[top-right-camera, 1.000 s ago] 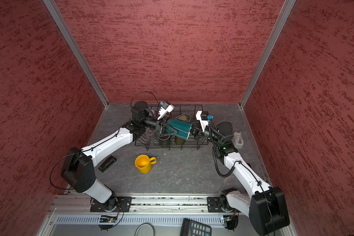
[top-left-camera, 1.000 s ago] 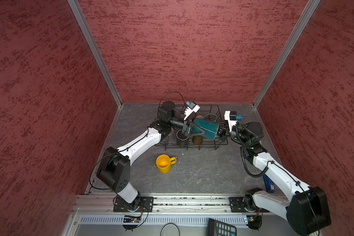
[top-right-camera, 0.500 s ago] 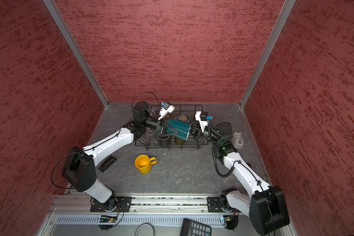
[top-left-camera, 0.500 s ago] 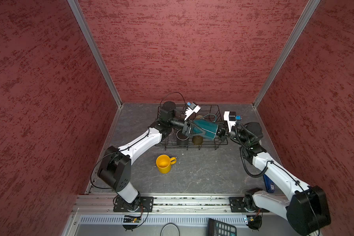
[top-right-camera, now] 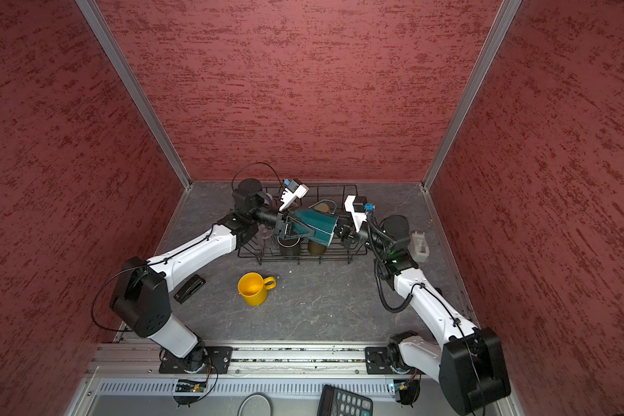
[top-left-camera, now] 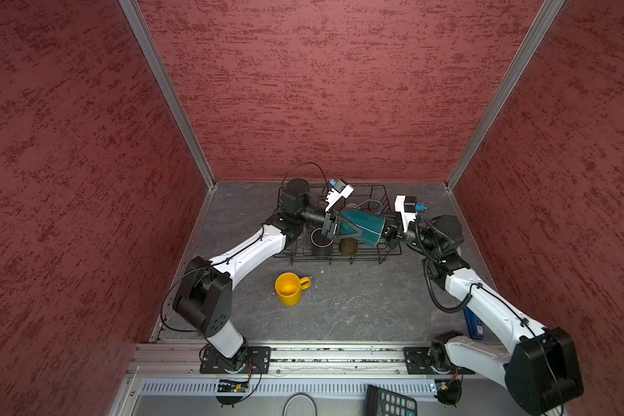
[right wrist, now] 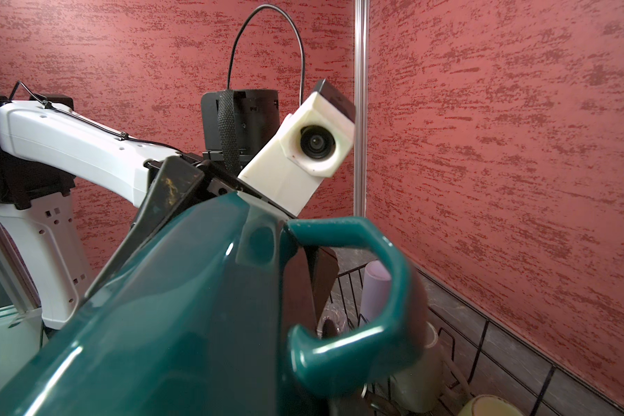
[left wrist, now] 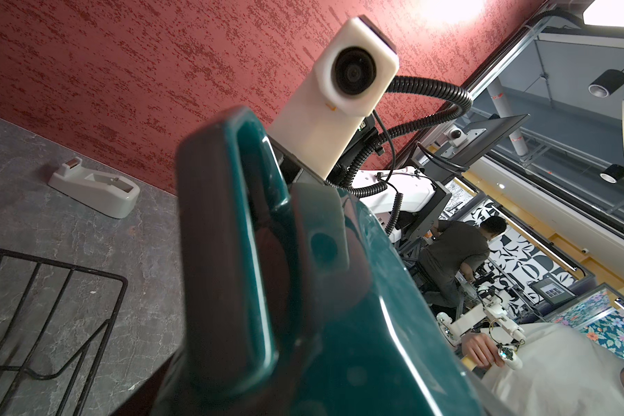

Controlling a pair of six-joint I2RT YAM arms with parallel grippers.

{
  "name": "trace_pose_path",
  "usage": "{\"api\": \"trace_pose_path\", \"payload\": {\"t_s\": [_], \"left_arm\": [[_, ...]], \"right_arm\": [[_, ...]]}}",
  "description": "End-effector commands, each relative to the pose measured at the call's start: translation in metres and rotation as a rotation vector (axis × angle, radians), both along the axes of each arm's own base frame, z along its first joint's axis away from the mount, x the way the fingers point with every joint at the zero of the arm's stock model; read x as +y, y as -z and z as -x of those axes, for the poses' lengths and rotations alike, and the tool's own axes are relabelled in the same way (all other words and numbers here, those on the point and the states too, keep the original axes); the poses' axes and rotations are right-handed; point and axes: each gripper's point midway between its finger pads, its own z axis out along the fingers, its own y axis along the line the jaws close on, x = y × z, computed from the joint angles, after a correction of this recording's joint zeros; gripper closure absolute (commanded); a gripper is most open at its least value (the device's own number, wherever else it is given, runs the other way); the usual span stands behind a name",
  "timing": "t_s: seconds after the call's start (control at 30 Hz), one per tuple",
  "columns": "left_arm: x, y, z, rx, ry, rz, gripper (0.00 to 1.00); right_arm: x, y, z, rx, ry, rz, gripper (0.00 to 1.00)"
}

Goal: Load cups into a dish rack
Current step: Pick up the cup from the bottom-center of the table.

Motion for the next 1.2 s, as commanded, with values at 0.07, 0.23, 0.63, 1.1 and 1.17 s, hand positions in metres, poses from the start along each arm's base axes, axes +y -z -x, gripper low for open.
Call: {"api": "trace_pose_path", "payload": {"t_s": [0.07, 0.23, 0.63, 1.1, 1.17], "left_arm": [[0.001, -0.017, 0.006, -0.049, 0.032, 0.040, 1.00], [0.005, -0.018, -0.005, -0.042, -0.019, 0.043, 1.00], [0.007, -0.012, -0.033, -0.015, -0.148, 0.005, 1.00], [0.007, 0.019, -0.107, -0.053, -0.535, -0.279, 1.00], [0.007, 0.022, -0.115, -0.063, -0.581, -0.322, 1.00]], "right_arm": [[0.002, 0.001, -0.003, -0.005, 0.015, 0.006, 0.85], [0.002, 0.004, -0.006, 0.023, 0.021, 0.005, 0.73], [-0.032, 0.000, -0.030, 0.094, 0.270, -0.027, 0.25], [-0.143, 0.066, -0.056, 0.647, 0.918, 0.173, 0.26], [-0.148, 0.080, -0.056, 0.710, 0.941, 0.231, 0.31]]}}
